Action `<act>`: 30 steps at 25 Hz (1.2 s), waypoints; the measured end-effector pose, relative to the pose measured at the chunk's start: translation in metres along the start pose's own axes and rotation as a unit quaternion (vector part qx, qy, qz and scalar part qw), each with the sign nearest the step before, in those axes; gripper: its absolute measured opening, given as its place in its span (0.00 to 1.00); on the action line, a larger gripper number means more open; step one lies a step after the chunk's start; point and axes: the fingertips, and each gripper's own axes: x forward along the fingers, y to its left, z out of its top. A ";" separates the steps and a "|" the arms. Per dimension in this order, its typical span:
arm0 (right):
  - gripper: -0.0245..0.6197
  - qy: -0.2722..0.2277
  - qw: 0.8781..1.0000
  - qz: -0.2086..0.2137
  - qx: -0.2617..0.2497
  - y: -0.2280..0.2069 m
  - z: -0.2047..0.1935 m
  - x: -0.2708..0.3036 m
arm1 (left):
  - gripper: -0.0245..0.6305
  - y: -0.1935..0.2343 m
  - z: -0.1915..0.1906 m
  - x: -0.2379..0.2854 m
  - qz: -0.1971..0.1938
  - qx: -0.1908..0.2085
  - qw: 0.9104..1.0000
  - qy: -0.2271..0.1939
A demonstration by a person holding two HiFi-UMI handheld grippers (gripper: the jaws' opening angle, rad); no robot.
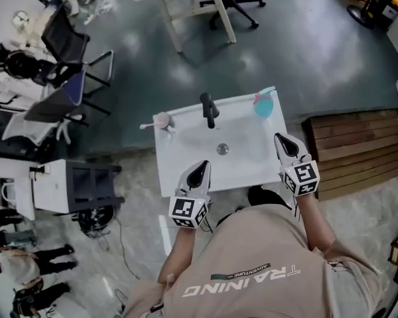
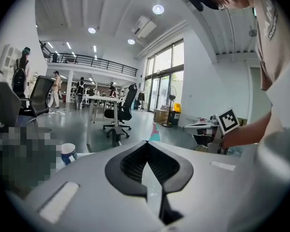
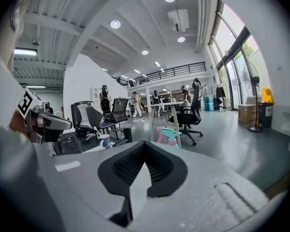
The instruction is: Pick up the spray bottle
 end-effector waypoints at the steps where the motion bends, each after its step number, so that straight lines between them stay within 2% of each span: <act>1: 0.04 -0.002 1.000 0.001 0.001 -0.006 0.002 0.006 | 0.06 0.002 0.004 0.009 0.001 0.002 1.000 0.001; 7: 0.04 0.016 0.998 -0.010 -0.051 -0.043 0.000 0.027 | 0.06 -0.005 0.011 0.068 -0.006 -0.003 1.000 0.007; 12: 0.04 0.017 0.999 -0.004 -0.034 -0.067 0.002 0.044 | 0.06 -0.015 0.021 0.097 -0.014 -0.012 1.000 0.009; 20: 0.17 0.046 0.998 0.018 -0.050 -0.075 -0.005 0.090 | 0.06 0.004 0.021 0.109 0.005 -0.021 0.999 0.025; 24: 0.22 0.068 0.997 0.023 -0.033 -0.078 -0.017 0.106 | 0.06 0.007 0.014 0.109 0.010 -0.032 0.999 0.038; 27: 0.30 0.074 0.997 0.019 -0.030 -0.085 -0.020 0.116 | 0.06 0.009 0.009 0.111 0.014 -0.035 0.998 0.049; 30: 0.31 0.078 0.996 0.021 -0.029 -0.091 -0.022 0.127 | 0.06 0.011 0.004 0.111 0.019 -0.041 0.997 0.056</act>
